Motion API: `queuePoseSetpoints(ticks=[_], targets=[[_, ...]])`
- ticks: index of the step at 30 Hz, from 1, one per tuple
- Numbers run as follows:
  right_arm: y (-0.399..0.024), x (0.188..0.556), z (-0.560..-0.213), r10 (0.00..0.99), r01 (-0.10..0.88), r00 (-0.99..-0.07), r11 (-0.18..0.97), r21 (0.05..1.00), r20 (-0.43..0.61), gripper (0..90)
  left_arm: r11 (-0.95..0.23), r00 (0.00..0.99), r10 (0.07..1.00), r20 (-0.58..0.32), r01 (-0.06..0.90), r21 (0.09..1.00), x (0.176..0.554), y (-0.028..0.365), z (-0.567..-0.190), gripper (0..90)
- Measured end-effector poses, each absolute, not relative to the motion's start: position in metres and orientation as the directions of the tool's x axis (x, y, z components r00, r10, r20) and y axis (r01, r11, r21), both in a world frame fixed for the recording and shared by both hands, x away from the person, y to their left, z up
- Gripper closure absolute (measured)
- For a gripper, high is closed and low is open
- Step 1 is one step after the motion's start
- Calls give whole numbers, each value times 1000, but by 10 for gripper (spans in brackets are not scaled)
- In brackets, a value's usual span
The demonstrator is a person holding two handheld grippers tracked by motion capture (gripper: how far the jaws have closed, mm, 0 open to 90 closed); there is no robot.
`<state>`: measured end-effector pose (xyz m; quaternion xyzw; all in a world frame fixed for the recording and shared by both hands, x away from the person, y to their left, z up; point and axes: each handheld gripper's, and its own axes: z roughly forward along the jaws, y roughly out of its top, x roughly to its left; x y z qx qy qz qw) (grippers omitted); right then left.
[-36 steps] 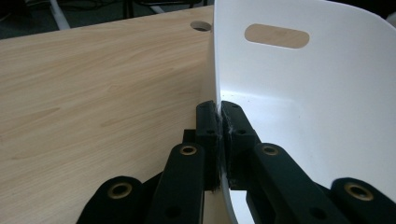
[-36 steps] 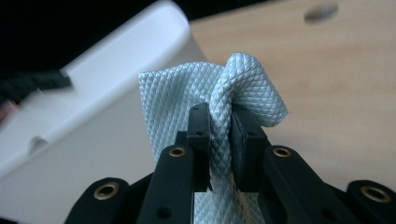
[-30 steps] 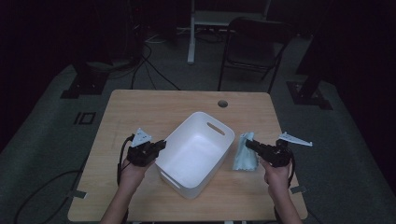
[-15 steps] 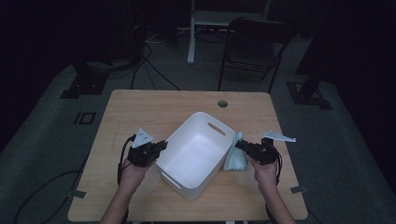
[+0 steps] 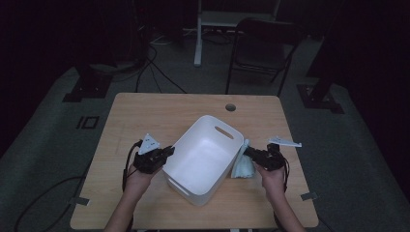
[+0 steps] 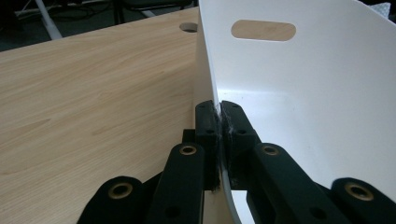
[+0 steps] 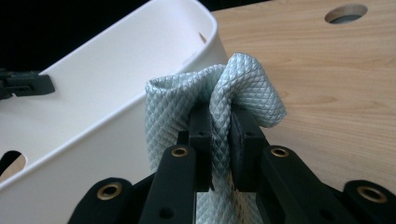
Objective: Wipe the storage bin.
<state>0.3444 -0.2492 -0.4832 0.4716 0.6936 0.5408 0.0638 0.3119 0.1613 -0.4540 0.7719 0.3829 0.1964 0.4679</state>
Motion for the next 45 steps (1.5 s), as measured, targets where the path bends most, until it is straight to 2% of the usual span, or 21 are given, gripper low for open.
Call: queuePoseSetpoints(ticks=[37,45], targets=[[-243,363,-548,766,735,-465,54,676,444,808,-275,630,776,-36,389,879,308,155,-456,849],[-240,356,-536,756,720,-484,56,692,442,810,-270,621,783,-36,391,880,307,154,-457,849]])
